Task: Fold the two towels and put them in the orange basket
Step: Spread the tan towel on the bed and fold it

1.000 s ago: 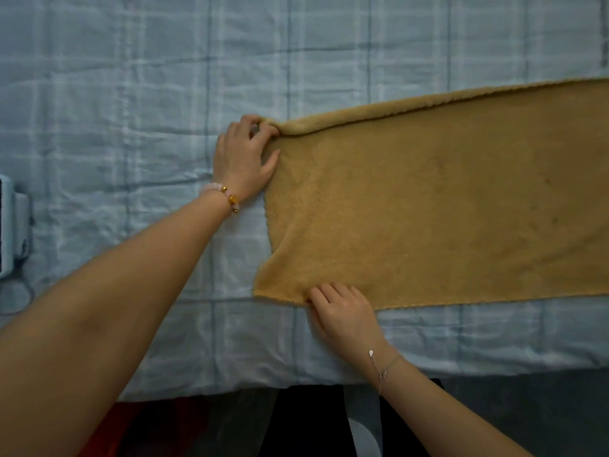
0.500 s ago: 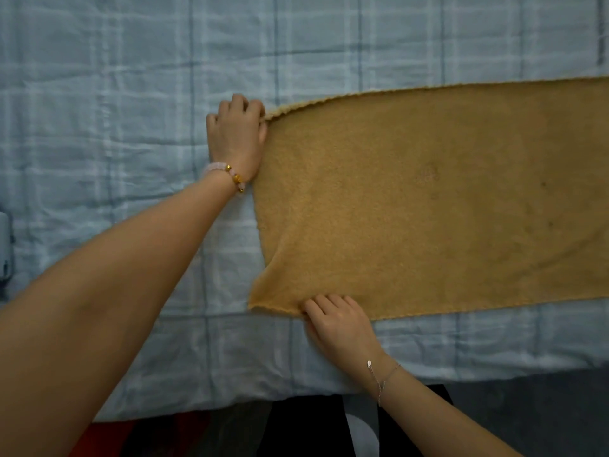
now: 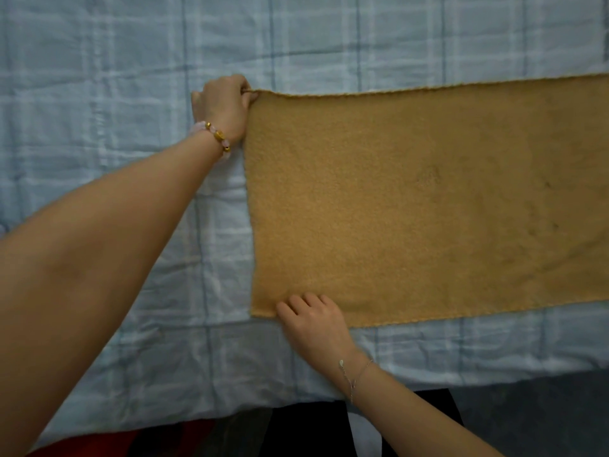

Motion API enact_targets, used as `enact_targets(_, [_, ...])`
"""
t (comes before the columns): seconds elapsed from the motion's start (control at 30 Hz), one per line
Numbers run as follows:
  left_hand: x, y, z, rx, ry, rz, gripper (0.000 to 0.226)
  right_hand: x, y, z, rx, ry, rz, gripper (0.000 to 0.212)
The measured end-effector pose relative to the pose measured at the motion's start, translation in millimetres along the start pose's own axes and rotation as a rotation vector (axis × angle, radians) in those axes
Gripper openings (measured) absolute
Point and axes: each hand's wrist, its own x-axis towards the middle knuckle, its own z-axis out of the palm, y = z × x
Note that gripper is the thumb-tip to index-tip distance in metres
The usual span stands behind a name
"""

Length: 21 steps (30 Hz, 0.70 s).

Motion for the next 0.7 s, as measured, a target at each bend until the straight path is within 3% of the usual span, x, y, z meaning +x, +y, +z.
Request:
enact_targets(0.47, [-10.3,-5.9,-1.9,-0.044,0.128,-0.045,0.027,1.7,8.6,-5.9,0.210,-0.120,-0.196,0.009])
enact_targets(0.6, [-56.8,2.8,1.4,0.094,0.202,0.149,0.034,1.0,22.9,-21.3,0.376,-0.019,-0.136,0.009])
enact_targets(0.7, [-111.6,16.8,21.1,0.058,0.191,0.293,0.034,-0.1,52.4,-32.3,0.339,0.111,0.009,0.015])
